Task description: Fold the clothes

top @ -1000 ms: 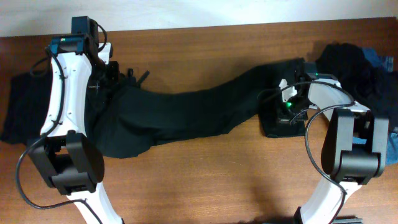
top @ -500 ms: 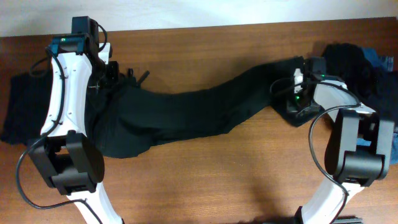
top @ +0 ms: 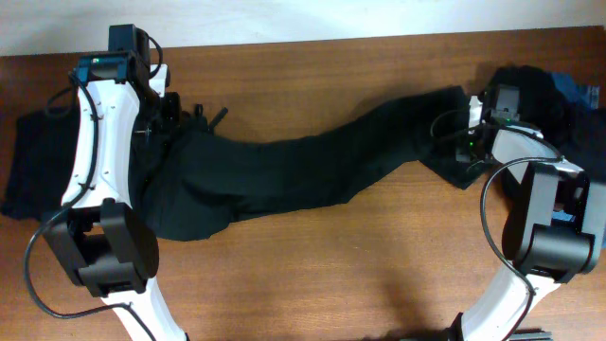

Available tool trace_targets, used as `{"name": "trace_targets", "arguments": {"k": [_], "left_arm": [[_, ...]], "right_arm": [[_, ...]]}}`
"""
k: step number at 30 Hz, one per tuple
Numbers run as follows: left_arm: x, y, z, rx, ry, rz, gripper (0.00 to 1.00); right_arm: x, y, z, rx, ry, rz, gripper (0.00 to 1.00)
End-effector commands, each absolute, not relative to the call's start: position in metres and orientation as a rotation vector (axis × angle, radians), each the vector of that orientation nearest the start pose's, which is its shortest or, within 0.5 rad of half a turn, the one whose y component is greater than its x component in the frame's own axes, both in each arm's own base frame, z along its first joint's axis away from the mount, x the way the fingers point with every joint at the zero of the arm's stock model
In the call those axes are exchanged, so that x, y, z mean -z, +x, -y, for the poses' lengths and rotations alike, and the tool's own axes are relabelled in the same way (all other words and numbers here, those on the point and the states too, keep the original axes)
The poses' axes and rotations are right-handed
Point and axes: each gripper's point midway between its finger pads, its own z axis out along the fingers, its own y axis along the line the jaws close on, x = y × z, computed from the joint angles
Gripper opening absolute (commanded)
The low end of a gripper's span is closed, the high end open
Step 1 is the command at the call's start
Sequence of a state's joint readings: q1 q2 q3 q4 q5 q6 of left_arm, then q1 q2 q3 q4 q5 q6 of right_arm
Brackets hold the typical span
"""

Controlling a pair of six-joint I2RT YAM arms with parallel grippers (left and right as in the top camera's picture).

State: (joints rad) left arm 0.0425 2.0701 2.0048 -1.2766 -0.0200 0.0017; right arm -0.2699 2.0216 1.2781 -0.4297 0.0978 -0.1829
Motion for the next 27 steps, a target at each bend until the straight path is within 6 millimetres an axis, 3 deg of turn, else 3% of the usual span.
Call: {"name": "trace_targets", "arguments": {"k": [1, 4, 6, 7, 9, 12, 14, 20, 24, 27], "left_arm": [[-0.152, 0.452, -0.028, -0.058, -0.094, -2.895, 0.18], [-0.155, 0.457, -0.035, -0.1, -0.103, -2.868, 0.19], [-0.155, 0.459, -0.037, -0.105, -0.112, -2.858, 0.25], [-0.155, 0.459, -0.039, -0.104, -0.126, -2.856, 0.34], [-0.155, 0.46, -0.04, -0.102, -0.152, -2.853, 0.51], [-0.156, 0.463, -0.041, -0.103, -0.153, -2.839, 0.78], [-0.157, 0.466, -0.041, -0.101, -0.152, -2.825, 0.79], [-0.158, 0.473, -0.041, -0.096, -0.158, -2.798, 0.79], [-0.154, 0.476, -0.041, -0.096, -0.157, -2.797, 0.8], [-0.142, 0.478, -0.041, -0.095, -0.17, -2.819, 0.8]], "right_arm": [[-0.012, 0.436, 0.147, 0.247, 0.151, -2.757, 0.04], [-0.041, 0.452, 0.138, 0.14, 0.129, -2.74, 0.04], [-0.064, 0.46, 0.136, 0.134, 0.12, -2.736, 0.04], [-0.075, 0.463, 0.136, 0.133, 0.115, -2.735, 0.12], [-0.098, 0.469, 0.133, 0.122, 0.147, -2.725, 0.4], [-0.129, 0.48, 0.122, 0.061, 0.218, -2.687, 0.49], [-0.141, 0.486, 0.109, -0.015, 0.253, -2.665, 0.49], [-0.134, 0.498, 0.068, -0.148, 0.353, -2.658, 0.57], [-0.122, 0.514, 0.033, -0.178, 0.288, -2.651, 0.64], [-0.11, 0.526, 0.004, -0.195, 0.229, -2.644, 0.79]]}}
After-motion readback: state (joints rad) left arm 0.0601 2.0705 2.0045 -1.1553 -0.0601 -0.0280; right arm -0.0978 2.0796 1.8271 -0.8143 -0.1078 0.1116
